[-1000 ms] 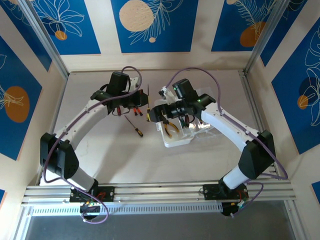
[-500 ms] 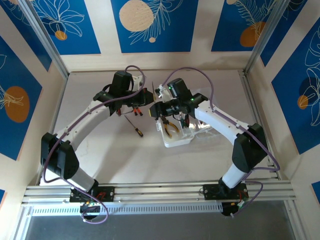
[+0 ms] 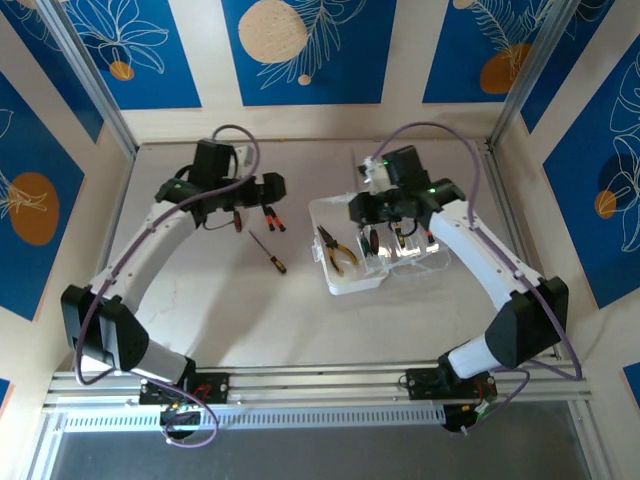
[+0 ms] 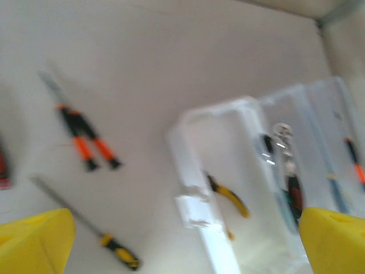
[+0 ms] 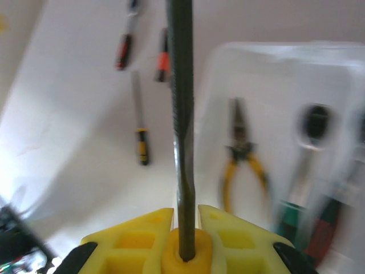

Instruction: Pack the tool kit

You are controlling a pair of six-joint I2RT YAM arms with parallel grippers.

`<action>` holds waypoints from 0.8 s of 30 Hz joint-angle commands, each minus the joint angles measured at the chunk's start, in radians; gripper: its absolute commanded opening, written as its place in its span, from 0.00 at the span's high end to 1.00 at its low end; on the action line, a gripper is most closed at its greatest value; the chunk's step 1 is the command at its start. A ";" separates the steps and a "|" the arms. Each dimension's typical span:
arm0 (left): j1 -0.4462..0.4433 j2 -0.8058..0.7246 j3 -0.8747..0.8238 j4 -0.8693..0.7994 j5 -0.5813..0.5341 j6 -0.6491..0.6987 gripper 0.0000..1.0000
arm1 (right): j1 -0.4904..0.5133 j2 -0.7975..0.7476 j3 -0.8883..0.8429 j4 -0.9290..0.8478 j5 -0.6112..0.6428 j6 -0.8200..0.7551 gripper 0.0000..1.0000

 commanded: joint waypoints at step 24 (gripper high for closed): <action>0.084 0.048 -0.211 -0.090 -0.143 0.082 0.00 | -0.117 0.104 -0.047 -0.255 0.351 -0.192 1.00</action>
